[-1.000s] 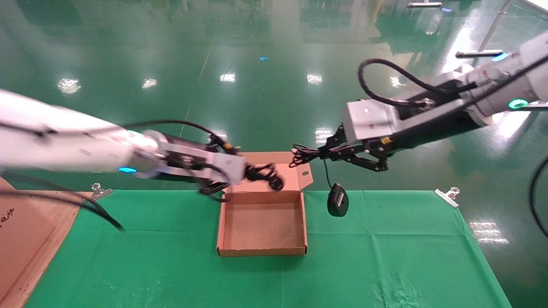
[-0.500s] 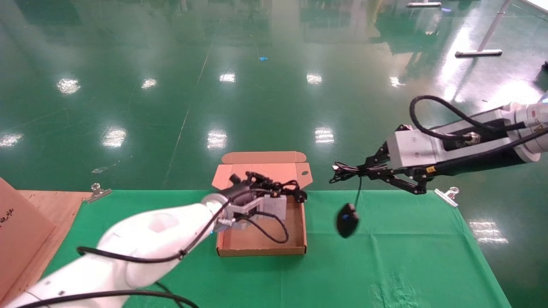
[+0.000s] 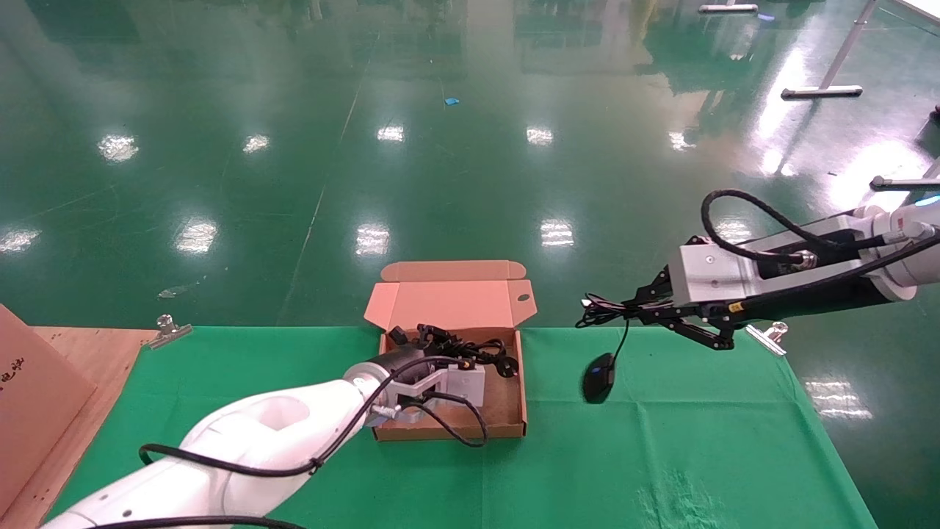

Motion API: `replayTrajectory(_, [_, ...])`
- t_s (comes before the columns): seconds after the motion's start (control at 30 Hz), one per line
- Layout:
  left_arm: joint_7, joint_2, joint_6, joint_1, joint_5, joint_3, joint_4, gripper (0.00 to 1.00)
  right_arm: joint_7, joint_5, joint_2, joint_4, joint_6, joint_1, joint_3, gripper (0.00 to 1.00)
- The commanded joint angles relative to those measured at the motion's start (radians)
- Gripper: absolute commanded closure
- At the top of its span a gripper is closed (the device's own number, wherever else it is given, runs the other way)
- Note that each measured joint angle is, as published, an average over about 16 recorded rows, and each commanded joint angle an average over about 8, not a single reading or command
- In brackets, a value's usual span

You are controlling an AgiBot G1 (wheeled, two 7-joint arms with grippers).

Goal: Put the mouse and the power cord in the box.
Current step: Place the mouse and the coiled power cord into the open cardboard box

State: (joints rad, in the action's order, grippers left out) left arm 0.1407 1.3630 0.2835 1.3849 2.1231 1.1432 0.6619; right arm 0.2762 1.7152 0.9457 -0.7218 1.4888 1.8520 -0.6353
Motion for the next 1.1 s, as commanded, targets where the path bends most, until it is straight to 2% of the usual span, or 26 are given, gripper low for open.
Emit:
replayTrajectory(0.03, [-0.006,-0.001,0.002,0.009,-0.032,0.023,-0.005,0.00,0.001,-0.001,0.002,0.013,-0.002,0.002,0.001,1.00])
replayTrajectory(0.47, [-0.056,-0.001,-0.035,0.037,-0.169,0.116,-0.036,0.00,0.011,-0.008,0.014,0.054,0.012,0.015,0.001,1.00])
replayTrajectory(0.67, [-0.043,-0.048,-0.007,0.050,-0.288,0.105,0.018,0.00,-0.002,-0.006,0.038,0.054,0.016,0.029,-0.004,1.00])
replayTrajectory(0.77, [-0.042,-0.140,0.044,0.057,-0.381,0.076,0.131,0.00,-0.009,-0.004,0.063,0.061,0.008,0.035,-0.007,1.00])
replayTrajectory(0.87, [-0.064,-0.279,0.102,0.055,-0.480,0.037,0.295,0.00,-0.015,0.000,0.103,0.071,-0.006,0.040,-0.012,1.00])
replayTrajectory(1.0, [-0.105,-0.472,0.157,0.035,-0.621,-0.028,0.485,0.00,-0.033,0.019,0.180,0.091,-0.041,0.041,-0.029,1.00])
replayTrajectory(1.1, [-0.143,-0.585,0.179,0.011,-0.711,-0.075,0.556,0.00,-0.052,0.045,0.253,0.116,-0.082,0.038,-0.048,1.00])
